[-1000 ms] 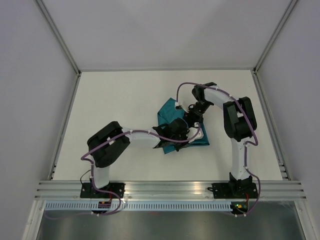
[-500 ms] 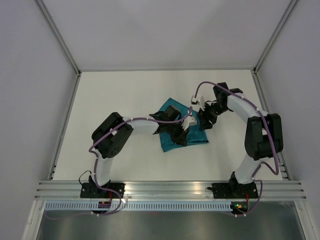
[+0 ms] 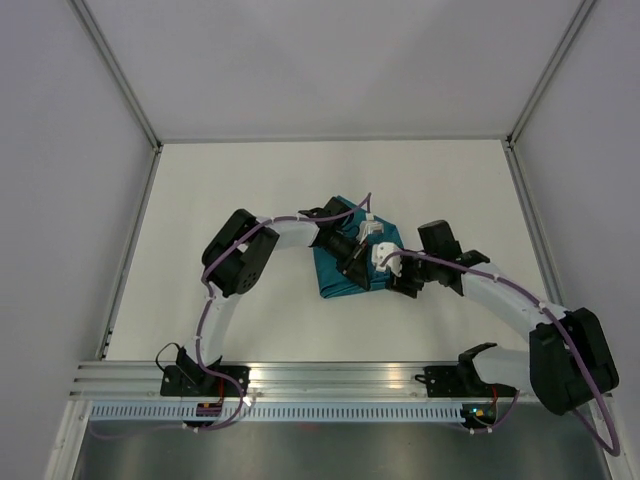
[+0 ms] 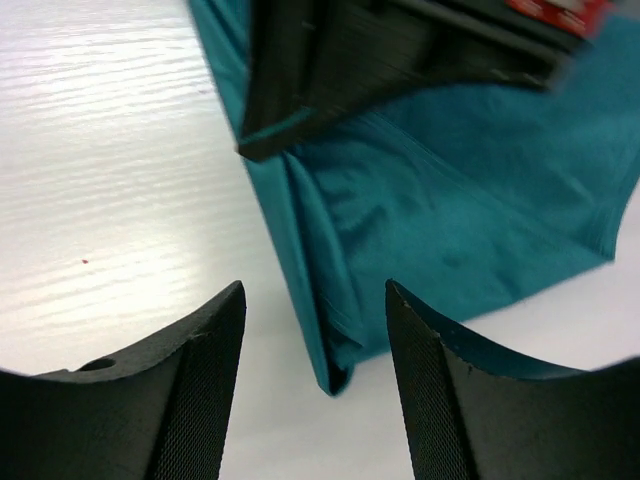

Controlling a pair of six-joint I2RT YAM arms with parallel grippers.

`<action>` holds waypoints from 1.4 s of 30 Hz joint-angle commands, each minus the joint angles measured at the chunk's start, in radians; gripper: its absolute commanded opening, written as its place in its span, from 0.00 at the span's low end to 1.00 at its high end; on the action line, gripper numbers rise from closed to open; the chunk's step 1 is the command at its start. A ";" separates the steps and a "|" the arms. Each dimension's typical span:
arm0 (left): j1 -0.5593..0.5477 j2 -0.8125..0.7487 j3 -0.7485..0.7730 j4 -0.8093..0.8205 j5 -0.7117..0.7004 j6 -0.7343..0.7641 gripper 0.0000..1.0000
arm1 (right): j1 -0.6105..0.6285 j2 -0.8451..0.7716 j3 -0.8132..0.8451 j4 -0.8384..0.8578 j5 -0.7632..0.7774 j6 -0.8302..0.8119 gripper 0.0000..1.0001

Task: Fold the napkin, place the utensils inside, and roll it up
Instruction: Roll the napkin with the utensil

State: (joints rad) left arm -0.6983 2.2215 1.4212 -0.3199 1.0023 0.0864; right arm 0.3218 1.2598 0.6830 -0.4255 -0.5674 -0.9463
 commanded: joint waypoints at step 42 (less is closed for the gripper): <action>0.052 0.115 0.091 -0.237 -0.027 0.032 0.18 | 0.349 0.297 0.032 -0.008 0.158 -0.077 0.22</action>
State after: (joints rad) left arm -0.6582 2.3173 1.5196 -0.5270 1.1183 0.0673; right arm 0.6727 1.4982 0.7055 -0.2710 -0.3580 -1.0103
